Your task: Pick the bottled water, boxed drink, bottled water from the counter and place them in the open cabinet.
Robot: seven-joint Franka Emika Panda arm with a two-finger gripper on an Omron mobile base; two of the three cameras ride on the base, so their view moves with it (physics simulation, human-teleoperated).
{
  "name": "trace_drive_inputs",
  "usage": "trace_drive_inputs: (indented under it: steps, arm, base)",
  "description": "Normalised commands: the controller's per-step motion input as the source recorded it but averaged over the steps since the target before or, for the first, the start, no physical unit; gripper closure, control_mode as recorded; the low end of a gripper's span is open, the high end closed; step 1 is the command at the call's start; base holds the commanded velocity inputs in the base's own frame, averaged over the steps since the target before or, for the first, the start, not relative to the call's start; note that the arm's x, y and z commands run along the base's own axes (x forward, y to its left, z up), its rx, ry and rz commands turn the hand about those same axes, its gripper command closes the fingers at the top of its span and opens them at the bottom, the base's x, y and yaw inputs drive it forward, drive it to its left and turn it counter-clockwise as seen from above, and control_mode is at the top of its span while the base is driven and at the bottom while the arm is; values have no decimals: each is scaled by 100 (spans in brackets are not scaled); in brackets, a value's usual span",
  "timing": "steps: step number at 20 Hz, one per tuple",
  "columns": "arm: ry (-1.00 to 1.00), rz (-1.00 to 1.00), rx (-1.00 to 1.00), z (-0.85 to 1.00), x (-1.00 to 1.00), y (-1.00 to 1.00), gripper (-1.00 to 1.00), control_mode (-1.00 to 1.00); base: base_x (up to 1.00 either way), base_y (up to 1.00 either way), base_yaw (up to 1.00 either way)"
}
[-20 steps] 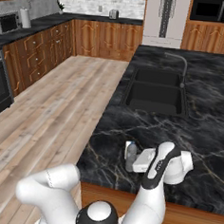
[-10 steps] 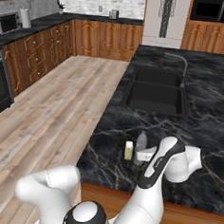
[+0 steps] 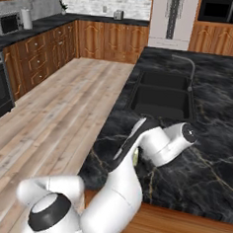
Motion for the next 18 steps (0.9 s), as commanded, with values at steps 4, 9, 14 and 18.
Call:
trace_drive_inputs:
  steps: [4,9,14,18]
  arm:
    - [16,-50,-23,59,0,50,100,-100]
    - [16,-46,-17,62,0,72,100,-100]
    - [7,-41,-12,65,-19,87,100,-100]
    - [-1,-37,-12,64,-17,100,100,-100]
  base:
    - [0,0,0]
    - [0,0,0]
    - [0,0,0]
    - [0,0,0]
